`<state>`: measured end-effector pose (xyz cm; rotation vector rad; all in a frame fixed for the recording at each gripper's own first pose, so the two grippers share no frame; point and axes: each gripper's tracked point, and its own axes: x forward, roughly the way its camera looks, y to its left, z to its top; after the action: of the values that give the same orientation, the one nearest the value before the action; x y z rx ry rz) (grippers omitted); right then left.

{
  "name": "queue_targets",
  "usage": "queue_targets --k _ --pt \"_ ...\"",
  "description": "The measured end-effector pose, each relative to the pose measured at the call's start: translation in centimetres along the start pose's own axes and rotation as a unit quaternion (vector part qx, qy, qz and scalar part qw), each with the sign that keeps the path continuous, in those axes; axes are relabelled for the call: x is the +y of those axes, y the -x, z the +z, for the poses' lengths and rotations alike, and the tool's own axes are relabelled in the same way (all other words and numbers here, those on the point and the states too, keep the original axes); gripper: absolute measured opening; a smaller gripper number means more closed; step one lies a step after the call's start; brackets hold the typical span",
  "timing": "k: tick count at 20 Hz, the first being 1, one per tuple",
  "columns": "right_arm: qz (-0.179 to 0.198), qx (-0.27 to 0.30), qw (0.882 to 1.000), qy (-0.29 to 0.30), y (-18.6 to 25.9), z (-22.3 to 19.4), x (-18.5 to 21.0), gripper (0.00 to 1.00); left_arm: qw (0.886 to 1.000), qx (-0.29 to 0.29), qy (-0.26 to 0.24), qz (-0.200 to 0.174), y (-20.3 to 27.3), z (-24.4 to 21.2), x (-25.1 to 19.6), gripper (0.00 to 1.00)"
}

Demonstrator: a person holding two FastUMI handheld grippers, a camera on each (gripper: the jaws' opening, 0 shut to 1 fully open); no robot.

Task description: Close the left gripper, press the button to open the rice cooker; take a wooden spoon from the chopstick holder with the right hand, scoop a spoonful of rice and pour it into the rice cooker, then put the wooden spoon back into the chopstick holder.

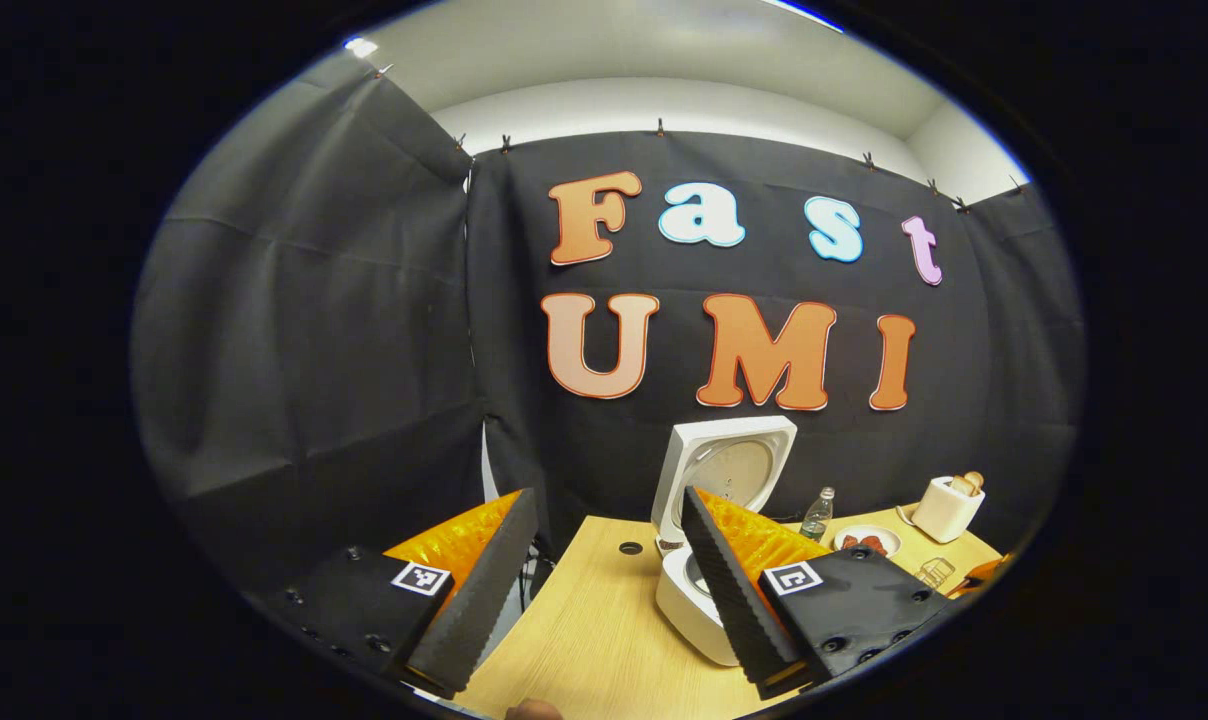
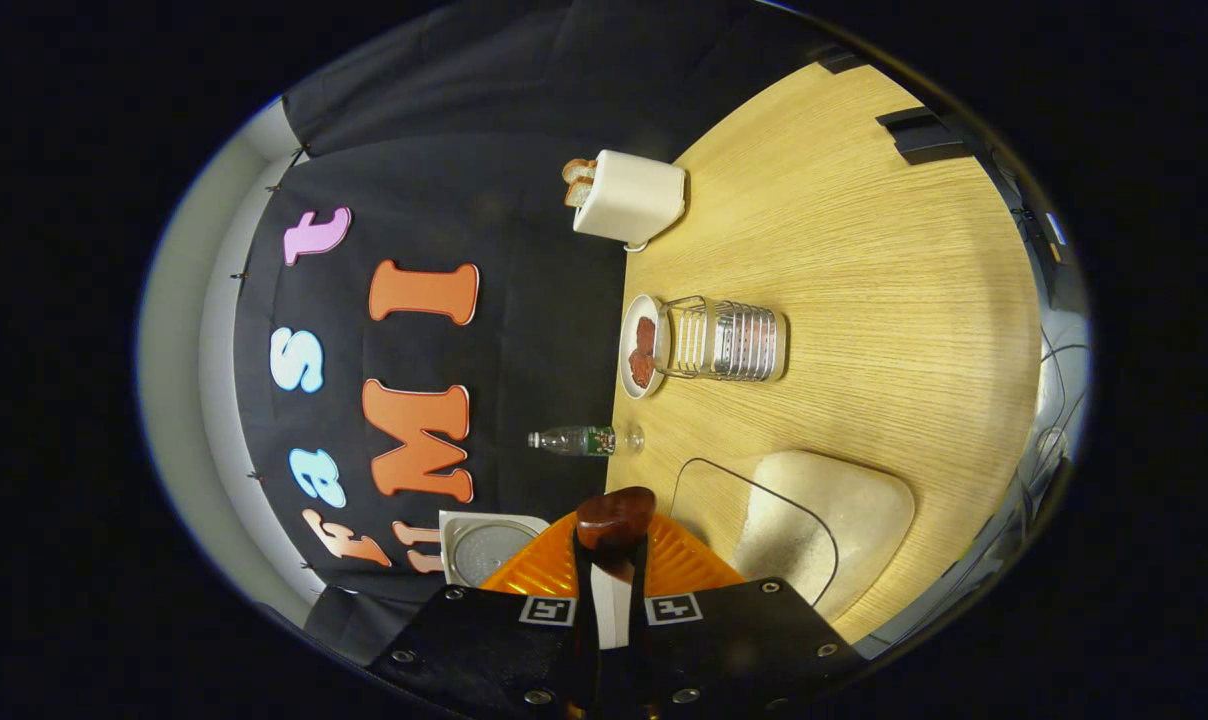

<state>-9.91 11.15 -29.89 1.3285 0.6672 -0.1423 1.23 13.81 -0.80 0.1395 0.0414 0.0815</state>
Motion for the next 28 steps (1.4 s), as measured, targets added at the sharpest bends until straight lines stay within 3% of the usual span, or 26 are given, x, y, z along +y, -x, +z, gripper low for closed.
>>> queue_targets --k 12,28 --pt "0.057 0.042 0.997 -0.019 -0.8 -1.3 9.9 0.11 1.000 0.017 0.018 -0.007 0.3 -1.1 -2.2 0.96" --pt "0.134 0.069 0.988 0.027 -10.9 -5.8 24.6 0.11 0.999 0.039 0.003 0.012 0.5 -2.5 0.1 0.96"
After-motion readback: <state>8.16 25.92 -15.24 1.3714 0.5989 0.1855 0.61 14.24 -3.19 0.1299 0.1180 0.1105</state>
